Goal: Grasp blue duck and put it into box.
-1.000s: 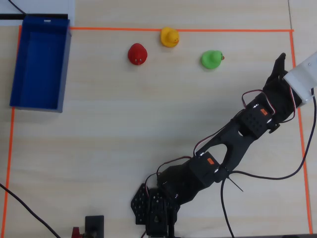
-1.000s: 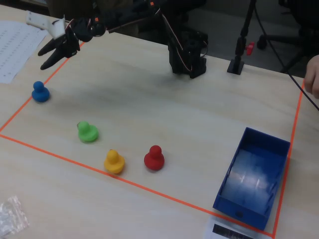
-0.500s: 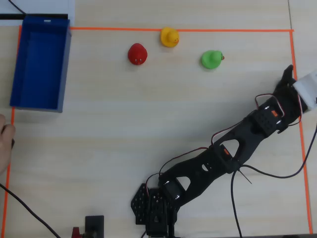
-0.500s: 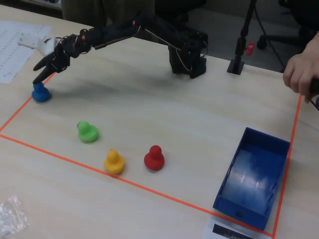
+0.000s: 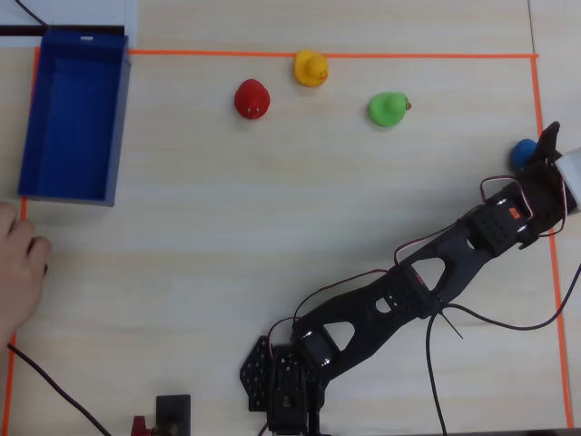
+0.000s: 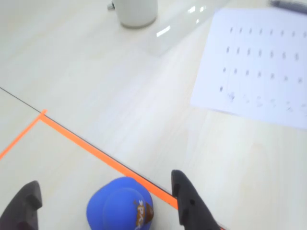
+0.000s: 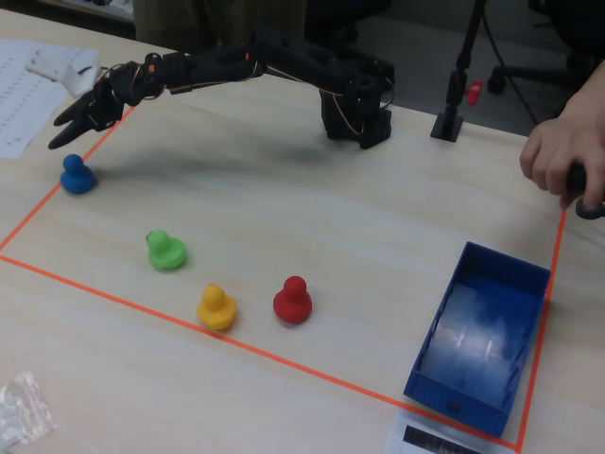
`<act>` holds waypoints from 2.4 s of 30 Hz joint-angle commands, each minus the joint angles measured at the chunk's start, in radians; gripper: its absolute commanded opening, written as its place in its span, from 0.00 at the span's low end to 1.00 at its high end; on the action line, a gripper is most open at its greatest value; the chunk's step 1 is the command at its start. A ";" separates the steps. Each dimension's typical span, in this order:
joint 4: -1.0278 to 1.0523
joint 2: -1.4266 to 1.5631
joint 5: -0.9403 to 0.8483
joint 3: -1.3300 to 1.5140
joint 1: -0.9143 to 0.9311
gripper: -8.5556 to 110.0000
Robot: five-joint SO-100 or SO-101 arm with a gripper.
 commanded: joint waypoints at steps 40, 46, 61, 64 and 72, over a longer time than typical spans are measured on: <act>0.221 -0.193 0.175 -0.370 -0.066 0.07; 0.712 0.158 0.362 -0.305 -0.141 0.07; 1.092 0.931 0.684 0.334 -0.894 0.07; 1.134 0.937 0.742 0.298 -1.069 0.07; 1.101 0.822 0.888 0.101 -1.471 0.07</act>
